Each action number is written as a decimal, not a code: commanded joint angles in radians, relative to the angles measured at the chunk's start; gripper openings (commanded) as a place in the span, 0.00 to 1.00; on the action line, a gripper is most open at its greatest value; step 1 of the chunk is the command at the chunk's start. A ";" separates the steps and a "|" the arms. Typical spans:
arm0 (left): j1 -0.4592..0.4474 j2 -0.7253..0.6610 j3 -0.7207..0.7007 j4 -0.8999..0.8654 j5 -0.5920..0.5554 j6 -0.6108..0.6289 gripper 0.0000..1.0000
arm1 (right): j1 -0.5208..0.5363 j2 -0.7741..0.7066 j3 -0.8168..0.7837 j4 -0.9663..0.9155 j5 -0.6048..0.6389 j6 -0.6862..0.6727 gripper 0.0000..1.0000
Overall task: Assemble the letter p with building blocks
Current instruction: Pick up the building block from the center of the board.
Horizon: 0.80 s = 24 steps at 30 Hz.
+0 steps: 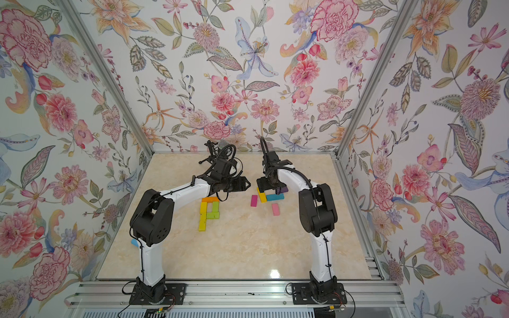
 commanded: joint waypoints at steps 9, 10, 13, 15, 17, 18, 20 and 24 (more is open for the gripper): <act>0.036 -0.137 -0.101 0.039 -0.030 0.000 0.70 | 0.037 0.144 0.141 -0.131 0.036 -0.012 0.86; 0.040 -0.146 -0.111 0.041 -0.031 0.000 0.71 | 0.041 0.146 0.138 -0.131 0.035 -0.007 0.86; 0.050 -0.167 -0.135 0.047 -0.036 0.003 0.71 | 0.061 0.143 0.115 -0.133 0.047 0.002 0.84; 0.055 -0.171 -0.144 0.053 -0.033 0.002 0.71 | 0.069 0.148 0.103 -0.134 0.062 0.010 0.81; 0.058 -0.170 -0.149 0.057 -0.027 0.003 0.71 | 0.080 0.151 0.097 -0.136 0.075 0.020 0.76; 0.058 -0.169 -0.153 0.058 -0.025 0.003 0.70 | 0.086 0.152 0.093 -0.136 0.076 0.022 0.73; 0.059 -0.170 -0.159 0.060 -0.024 0.005 0.70 | 0.093 0.155 0.091 -0.136 0.074 0.034 0.61; 0.064 -0.184 -0.182 0.071 -0.021 0.002 0.71 | 0.089 0.174 0.092 -0.137 0.066 0.072 0.49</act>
